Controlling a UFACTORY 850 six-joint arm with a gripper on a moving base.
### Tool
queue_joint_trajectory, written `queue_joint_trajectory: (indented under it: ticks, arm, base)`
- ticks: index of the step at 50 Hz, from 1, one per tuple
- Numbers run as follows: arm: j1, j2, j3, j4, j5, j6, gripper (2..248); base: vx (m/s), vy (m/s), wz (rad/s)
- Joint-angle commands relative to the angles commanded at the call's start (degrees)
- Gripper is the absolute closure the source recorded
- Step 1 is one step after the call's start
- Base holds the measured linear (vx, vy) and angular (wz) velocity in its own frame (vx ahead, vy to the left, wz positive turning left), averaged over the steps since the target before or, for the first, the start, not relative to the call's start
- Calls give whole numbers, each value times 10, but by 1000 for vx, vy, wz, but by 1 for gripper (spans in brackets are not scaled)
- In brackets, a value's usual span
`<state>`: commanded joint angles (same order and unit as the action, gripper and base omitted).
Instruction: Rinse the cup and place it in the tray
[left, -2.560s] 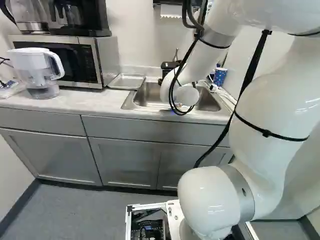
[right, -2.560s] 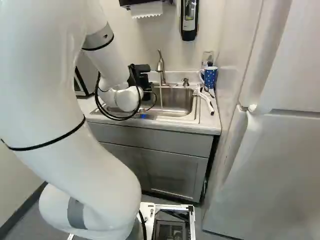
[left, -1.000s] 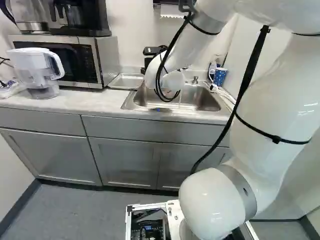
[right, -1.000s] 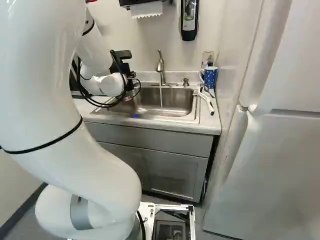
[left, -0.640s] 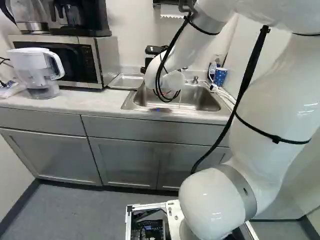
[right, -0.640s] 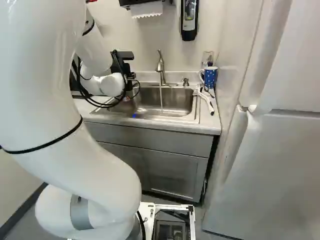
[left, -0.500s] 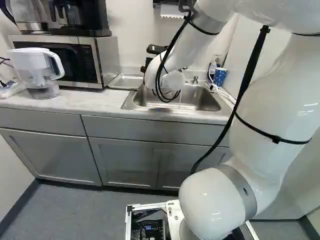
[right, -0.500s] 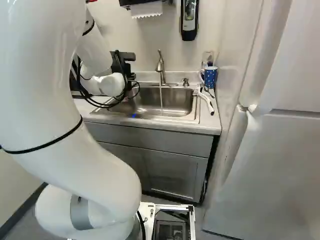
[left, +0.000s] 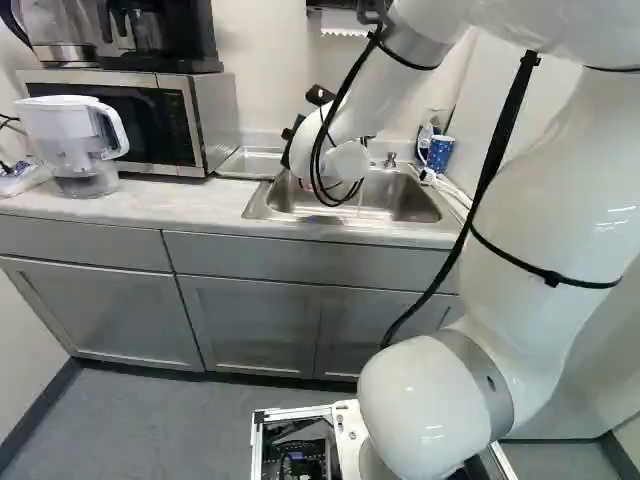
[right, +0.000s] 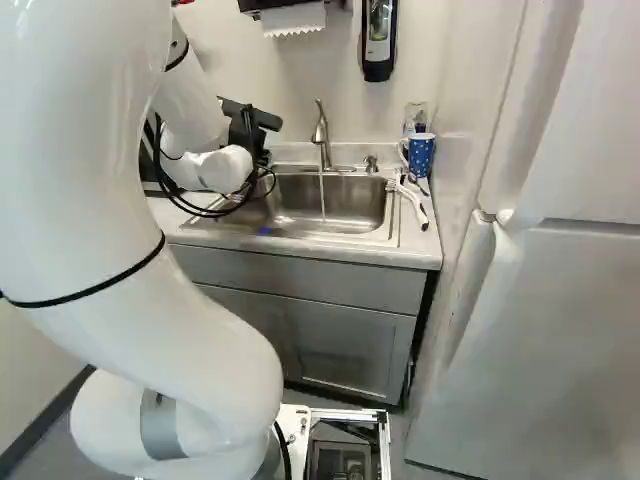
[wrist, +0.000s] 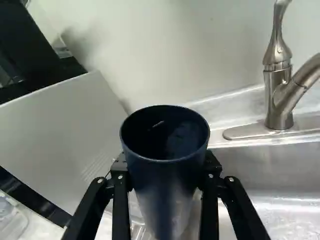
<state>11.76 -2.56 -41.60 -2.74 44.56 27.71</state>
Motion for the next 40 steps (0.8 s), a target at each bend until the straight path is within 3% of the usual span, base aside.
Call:
queue_joint_trajectory:
  ticks: [40]
  arm:
    - [0,0,0,0,0,241,125]
  base:
    - [0,0,0]
